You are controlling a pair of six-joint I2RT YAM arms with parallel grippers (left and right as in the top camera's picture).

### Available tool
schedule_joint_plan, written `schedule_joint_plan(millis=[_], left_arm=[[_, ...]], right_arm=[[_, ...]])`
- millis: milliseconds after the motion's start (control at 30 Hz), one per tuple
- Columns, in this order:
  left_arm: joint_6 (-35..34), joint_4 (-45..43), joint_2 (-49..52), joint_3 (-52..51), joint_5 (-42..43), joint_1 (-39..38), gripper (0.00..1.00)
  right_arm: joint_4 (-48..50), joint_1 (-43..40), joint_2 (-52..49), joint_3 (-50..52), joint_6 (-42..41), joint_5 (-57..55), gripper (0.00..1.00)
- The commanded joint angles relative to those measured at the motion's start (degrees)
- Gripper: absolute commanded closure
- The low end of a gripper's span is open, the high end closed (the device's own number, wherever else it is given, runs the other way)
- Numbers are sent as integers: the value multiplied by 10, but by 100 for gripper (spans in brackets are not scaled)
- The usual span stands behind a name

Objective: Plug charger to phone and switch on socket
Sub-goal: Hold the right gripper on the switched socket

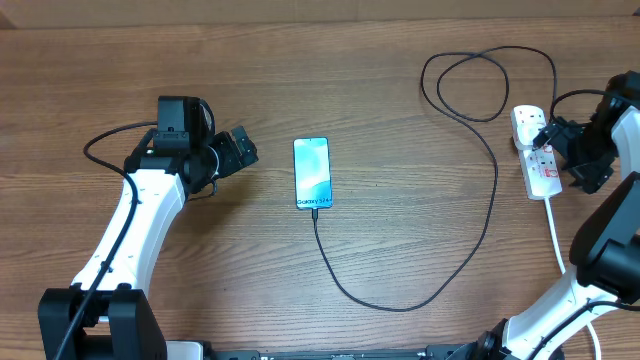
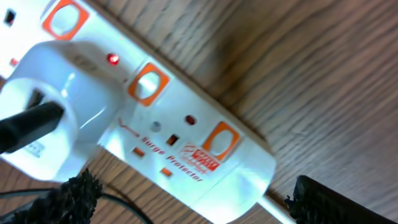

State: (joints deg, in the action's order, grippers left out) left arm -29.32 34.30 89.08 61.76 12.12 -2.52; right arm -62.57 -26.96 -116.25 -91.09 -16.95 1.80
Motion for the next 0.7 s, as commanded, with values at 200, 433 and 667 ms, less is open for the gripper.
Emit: schedule_joint_plan(millis=[200, 433, 667], left_arm=[[15, 0, -10, 2, -5, -1, 0], [15, 0, -10, 2, -5, -1, 0], [15, 0, -10, 2, -5, -1, 0]], right_arm=[[13, 2, 17, -15, 14, 13, 0], [24, 2, 17, -15, 14, 13, 0], [30, 2, 17, -15, 14, 13, 0]])
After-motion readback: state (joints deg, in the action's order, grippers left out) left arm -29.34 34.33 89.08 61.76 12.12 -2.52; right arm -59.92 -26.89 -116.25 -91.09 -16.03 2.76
